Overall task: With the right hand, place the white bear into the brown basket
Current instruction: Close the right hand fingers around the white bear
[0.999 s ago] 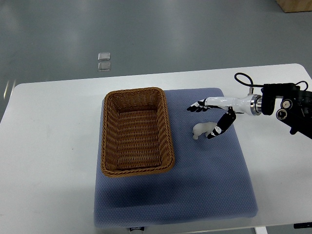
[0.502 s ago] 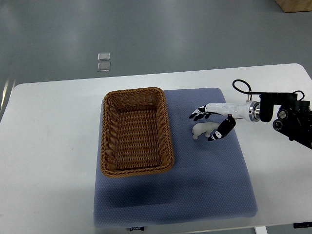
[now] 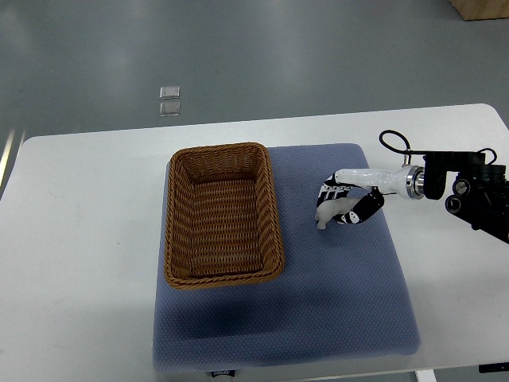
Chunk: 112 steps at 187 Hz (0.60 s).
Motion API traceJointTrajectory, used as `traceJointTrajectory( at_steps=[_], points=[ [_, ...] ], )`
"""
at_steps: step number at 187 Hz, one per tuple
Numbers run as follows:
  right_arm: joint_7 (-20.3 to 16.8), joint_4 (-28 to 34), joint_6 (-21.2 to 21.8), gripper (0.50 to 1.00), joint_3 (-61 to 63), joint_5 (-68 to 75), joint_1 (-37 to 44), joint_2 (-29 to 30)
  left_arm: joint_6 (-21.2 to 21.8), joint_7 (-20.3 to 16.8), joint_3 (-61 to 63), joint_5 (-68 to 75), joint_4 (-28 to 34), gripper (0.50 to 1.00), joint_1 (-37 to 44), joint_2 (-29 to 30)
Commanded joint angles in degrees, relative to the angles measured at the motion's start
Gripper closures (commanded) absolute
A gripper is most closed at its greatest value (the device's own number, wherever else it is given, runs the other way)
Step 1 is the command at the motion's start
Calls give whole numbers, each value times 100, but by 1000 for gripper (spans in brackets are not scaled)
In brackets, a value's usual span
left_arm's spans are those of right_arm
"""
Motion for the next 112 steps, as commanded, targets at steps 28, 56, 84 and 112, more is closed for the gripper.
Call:
traceJointTrajectory(
  at_steps=[28, 56, 84, 112],
  points=[
    [201, 9, 1, 1000, 3, -3, 50, -19, -1, 0, 0, 0, 0, 500, 0, 0],
    [386, 0, 1, 1000, 3, -3, 85, -19, -1, 0, 0, 0, 0, 500, 0, 0],
    [544, 9, 1, 1000, 3, -3, 216, -72, -1, 0, 0, 0, 0, 500, 0, 0],
    [667, 0, 1, 1000, 38, 6, 392, -107, -1, 0, 0, 0, 0, 500, 0, 0]
  ],
)
